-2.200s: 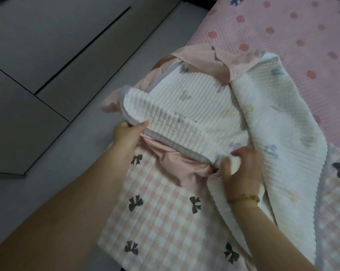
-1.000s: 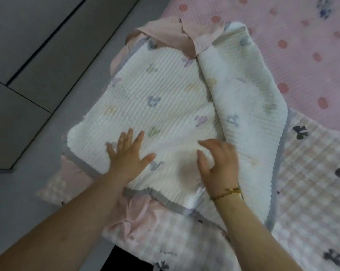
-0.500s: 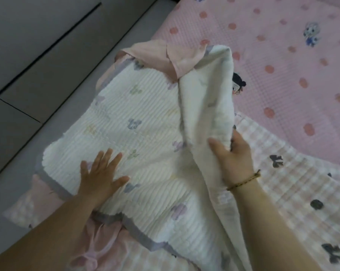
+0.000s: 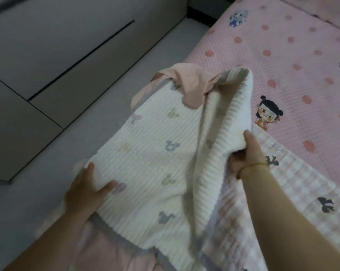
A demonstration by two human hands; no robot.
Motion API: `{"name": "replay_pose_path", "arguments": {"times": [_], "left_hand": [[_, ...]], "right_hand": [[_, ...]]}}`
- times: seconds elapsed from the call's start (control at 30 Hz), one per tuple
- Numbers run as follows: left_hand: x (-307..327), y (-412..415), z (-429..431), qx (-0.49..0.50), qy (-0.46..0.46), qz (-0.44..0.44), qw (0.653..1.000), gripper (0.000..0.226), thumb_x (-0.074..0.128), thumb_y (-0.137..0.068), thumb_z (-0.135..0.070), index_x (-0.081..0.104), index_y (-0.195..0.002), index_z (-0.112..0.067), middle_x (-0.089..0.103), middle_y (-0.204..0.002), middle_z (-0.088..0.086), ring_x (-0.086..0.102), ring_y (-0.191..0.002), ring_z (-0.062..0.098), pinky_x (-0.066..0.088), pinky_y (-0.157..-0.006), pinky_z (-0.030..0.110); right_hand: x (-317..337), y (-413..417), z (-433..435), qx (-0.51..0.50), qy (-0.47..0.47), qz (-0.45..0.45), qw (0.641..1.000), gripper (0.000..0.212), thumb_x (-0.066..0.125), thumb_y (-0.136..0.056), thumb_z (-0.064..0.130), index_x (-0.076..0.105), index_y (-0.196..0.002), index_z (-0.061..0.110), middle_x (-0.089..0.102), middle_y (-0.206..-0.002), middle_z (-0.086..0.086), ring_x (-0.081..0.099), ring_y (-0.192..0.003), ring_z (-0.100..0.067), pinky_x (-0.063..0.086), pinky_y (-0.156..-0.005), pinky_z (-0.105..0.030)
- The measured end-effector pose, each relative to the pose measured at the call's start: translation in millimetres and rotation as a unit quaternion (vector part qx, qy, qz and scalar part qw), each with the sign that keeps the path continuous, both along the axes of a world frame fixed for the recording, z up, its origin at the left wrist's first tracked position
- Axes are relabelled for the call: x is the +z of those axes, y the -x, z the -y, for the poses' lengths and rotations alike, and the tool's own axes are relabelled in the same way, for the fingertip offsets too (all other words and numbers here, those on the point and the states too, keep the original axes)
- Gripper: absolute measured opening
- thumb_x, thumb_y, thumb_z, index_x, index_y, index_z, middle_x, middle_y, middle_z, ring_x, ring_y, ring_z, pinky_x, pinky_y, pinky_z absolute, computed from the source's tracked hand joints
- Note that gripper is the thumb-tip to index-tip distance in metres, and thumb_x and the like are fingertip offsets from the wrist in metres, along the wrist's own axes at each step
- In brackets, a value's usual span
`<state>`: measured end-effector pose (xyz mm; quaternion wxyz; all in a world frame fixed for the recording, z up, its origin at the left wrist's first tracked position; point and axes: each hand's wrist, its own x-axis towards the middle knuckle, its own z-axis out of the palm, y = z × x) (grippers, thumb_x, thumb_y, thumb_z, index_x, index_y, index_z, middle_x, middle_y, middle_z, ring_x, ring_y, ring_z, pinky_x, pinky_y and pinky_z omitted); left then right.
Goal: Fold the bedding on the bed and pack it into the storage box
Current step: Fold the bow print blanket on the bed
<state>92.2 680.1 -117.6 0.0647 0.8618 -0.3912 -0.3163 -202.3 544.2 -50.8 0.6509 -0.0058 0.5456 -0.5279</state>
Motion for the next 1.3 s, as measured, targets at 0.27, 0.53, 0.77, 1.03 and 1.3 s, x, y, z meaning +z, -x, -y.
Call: {"name": "replay_pose_path", "arguments": {"times": [0.27,0.53,0.77,1.03,1.3], "left_hand": [[-13,-78,10,0.125,0.008,-0.300,0.946,0.050,0.070,-0.081,-0.016,0.050,-0.125,-0.001,0.057,-0.121,0.014,0.056,-0.098,0.022,0.043,-0.081,0.023],[-15,-121,27,0.250,0.009,-0.490,0.835,0.022,0.056,-0.085,-0.001,0.063,-0.106,0.000,0.072,-0.089,0.012,0.068,-0.077,0.022,0.054,-0.071,0.027],[10,-118,37,0.294,0.045,-0.534,0.792,0.035,0.037,-0.099,-0.015,0.049,-0.129,-0.002,0.059,-0.117,0.010,0.066,-0.078,0.004,0.055,-0.064,0.019],[22,-94,78,0.145,0.085,-0.324,0.931,0.057,0.063,-0.084,-0.032,0.044,-0.134,-0.011,0.052,-0.132,0.006,0.051,-0.118,0.023,0.040,-0.089,0.025],[-1,-107,79,0.160,0.049,-0.218,0.961,0.040,0.050,-0.094,-0.021,0.050,-0.125,0.004,0.054,-0.126,0.020,0.053,-0.113,0.033,0.042,-0.084,0.033]], "right_hand": [[-1,-202,-11,0.543,0.220,-0.539,0.605,0.046,0.045,-0.093,0.012,0.039,-0.138,0.020,0.055,-0.127,-0.009,0.052,-0.115,-0.024,0.039,-0.087,-0.019],[-55,-240,-46,0.612,0.153,-0.648,0.427,0.049,0.035,-0.095,0.014,0.032,-0.142,0.028,0.053,-0.126,-0.004,0.058,-0.108,-0.023,0.048,-0.083,-0.029],[-54,-239,-98,0.392,0.453,-0.688,0.409,0.027,0.049,-0.070,0.017,0.070,-0.087,0.018,0.060,-0.061,0.000,0.054,-0.051,-0.016,0.036,-0.041,-0.015],[-84,-253,-127,0.411,0.382,-0.737,0.378,0.036,0.039,-0.065,0.025,0.074,-0.072,0.027,0.060,-0.060,0.007,0.051,-0.062,-0.013,0.039,-0.048,-0.014],[-64,-219,-216,0.112,0.086,-0.592,0.794,0.015,0.050,-0.089,0.017,0.056,-0.076,0.023,0.058,-0.081,0.010,0.053,-0.083,0.005,0.042,-0.079,-0.016]]}}
